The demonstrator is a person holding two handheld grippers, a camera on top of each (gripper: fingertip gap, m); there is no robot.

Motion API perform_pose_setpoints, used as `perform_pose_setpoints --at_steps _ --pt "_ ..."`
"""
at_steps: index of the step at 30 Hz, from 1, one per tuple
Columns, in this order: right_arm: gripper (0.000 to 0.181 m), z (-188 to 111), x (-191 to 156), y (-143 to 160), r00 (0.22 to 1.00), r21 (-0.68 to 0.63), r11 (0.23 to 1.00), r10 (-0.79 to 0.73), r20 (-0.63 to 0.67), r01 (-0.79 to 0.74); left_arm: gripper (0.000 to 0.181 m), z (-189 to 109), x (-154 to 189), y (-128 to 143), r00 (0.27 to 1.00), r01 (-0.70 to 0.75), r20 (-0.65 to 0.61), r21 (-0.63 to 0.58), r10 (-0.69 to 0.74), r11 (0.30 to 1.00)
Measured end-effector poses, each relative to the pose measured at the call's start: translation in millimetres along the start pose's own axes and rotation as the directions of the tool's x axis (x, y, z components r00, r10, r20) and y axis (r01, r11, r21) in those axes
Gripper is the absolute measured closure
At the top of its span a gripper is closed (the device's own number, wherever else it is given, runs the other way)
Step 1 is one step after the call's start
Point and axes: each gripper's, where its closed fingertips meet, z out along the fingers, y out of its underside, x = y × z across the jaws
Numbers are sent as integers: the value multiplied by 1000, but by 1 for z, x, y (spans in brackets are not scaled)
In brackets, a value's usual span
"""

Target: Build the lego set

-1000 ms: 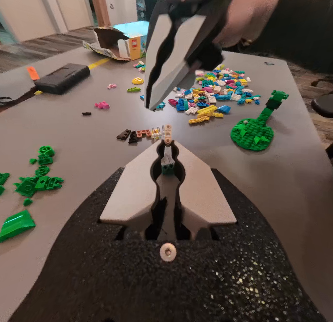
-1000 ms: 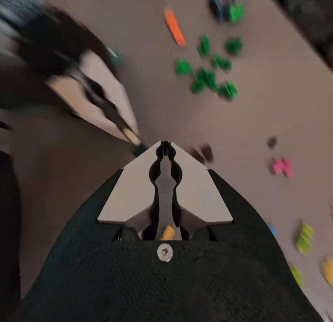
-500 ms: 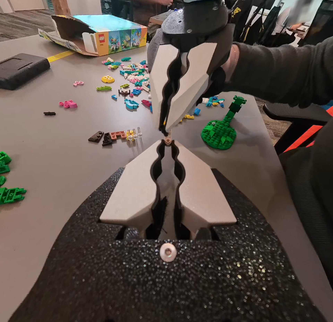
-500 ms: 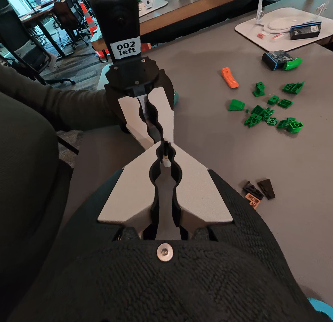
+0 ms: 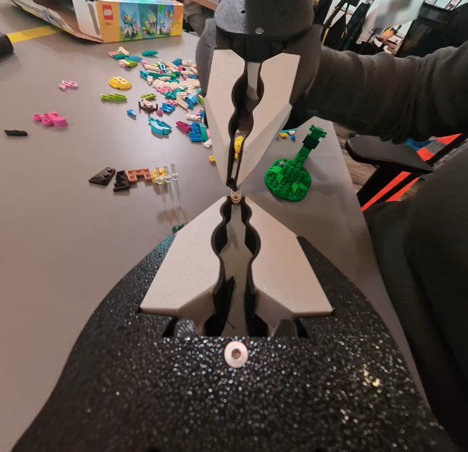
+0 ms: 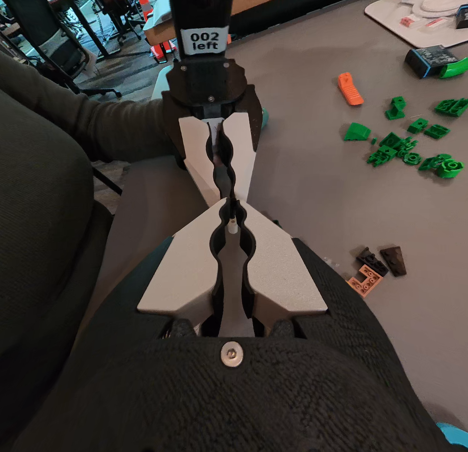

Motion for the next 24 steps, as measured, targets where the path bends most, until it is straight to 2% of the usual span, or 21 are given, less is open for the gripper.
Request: perform_pose_setpoints --at_steps 9,15,20,24 --pt "178 2 -7 18 997 -12 1000 26 74 -25 176 8 8 13 993 78 -84 -55 -82 995" --pt "178 -2 -9 15 996 51 999 -22 87 18 177 8 12 7 982 128 -141 -1 -126 992" --pt "178 -6 -11 10 995 121 993 -31 93 19 177 6 13 4 981 123 -153 18 -119 992" --pt "178 -6 -11 11 995 126 992 -32 98 20 176 7 13 6 982 116 -150 10 -114 993"
